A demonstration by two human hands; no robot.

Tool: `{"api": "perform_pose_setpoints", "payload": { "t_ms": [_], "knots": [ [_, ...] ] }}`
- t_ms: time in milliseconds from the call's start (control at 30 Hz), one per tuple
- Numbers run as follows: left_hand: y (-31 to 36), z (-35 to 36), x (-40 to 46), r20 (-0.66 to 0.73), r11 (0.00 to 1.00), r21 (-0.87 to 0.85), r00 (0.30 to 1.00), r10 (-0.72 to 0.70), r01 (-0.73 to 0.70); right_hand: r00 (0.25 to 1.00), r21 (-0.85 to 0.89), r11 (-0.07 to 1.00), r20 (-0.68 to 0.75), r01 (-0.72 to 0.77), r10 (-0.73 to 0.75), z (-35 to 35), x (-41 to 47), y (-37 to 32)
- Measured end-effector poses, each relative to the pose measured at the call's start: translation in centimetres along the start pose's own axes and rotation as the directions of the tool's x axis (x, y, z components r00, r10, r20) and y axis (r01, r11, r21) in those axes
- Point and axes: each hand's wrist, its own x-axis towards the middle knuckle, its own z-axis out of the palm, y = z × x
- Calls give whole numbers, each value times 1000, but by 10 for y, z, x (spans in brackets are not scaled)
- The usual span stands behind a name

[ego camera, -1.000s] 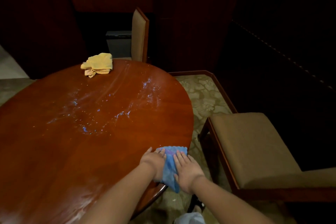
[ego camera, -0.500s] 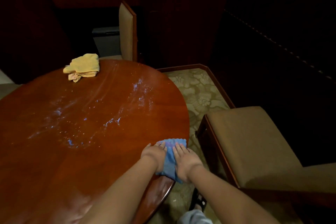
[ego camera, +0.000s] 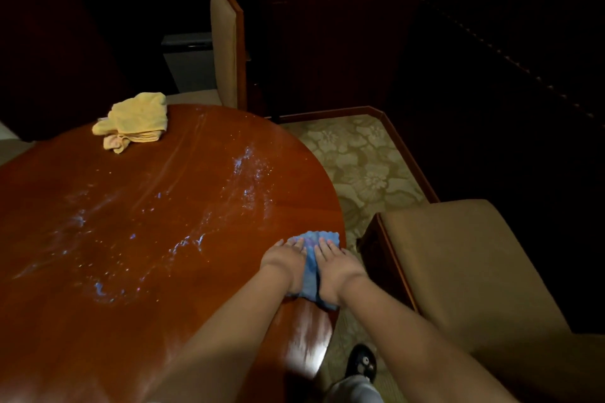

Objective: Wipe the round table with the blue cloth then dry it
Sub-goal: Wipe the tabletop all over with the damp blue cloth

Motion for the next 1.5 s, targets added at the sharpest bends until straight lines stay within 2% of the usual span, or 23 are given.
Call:
{"api": "perform_pose_setpoints", "payload": {
  "t_ms": [300,500,700,900,1367,1500],
  "knots": [
    [-29,-46,55,3,999,-34,999,-38,38,996,5,996,-22,91,-91,-44,60,51],
    [-42,-72,89,2,986,-128,994,-112,111,985,-20,985,-20,173,-173,-75,99,78],
    [-58,-95,116,69,965,-201,985,-161,171,962,-30,964,-65,264,-266,-93,134,102],
    [-70,-104,126,52,935,-262,971,-234,240,917,-33,927,-134,374,-375,-104,170,122],
    [-84,-121,158,28,881,-307,929,-369,359,849,-146,840,-7,522,-529,-159,217,139],
    [-90,-136,167,32,829,-374,899,-437,416,824,-145,813,24,564,-567,-179,235,144]
  ]
}}
